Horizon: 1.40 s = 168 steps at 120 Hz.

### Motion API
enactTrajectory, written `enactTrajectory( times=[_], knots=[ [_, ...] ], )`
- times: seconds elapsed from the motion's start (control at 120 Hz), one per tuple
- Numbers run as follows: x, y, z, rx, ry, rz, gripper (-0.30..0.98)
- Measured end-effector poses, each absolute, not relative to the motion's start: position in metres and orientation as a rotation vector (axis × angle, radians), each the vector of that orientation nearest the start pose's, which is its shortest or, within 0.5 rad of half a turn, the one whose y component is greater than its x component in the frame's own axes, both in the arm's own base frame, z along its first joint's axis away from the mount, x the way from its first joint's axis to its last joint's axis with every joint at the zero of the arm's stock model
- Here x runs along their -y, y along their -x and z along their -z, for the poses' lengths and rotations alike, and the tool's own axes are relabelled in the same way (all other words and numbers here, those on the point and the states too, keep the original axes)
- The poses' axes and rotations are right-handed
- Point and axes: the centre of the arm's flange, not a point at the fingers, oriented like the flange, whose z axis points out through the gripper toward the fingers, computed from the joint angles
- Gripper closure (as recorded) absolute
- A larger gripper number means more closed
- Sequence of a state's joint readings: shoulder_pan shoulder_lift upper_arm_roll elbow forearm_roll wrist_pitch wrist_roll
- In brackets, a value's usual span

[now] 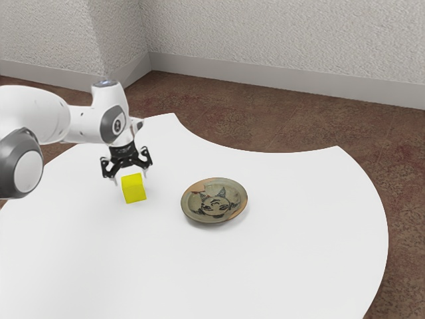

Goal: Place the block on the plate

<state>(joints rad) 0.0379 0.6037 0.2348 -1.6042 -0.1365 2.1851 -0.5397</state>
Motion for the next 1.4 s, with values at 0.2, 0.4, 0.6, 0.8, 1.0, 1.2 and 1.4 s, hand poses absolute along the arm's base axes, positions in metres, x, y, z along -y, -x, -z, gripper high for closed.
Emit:
enactTrajectory(
  times=[0.2, 0.4, 0.6, 0.8, 1.0, 1.2, 1.4],
  knots=[
    [-0.157, -0.673, -0.273, 1.368, 2.801, -0.002, 0.04],
    [-0.155, -0.668, -0.266, 1.424, 2.770, -0.024, 0.19],
    [-0.151, -0.668, -0.272, 1.461, 2.756, -0.016, 0.25],
    [-0.130, -0.669, -0.300, 1.467, 2.790, 0.021, 0.28],
    [-0.061, -0.677, -0.331, 1.363, 2.880, 0.069, 0.31],
    [0.023, -0.682, -0.332, 1.209, 2.957, 0.081, 0.34],
    [0.079, -0.684, -0.330, 1.118, 3.010, 0.114, 0.35]
  ],
)
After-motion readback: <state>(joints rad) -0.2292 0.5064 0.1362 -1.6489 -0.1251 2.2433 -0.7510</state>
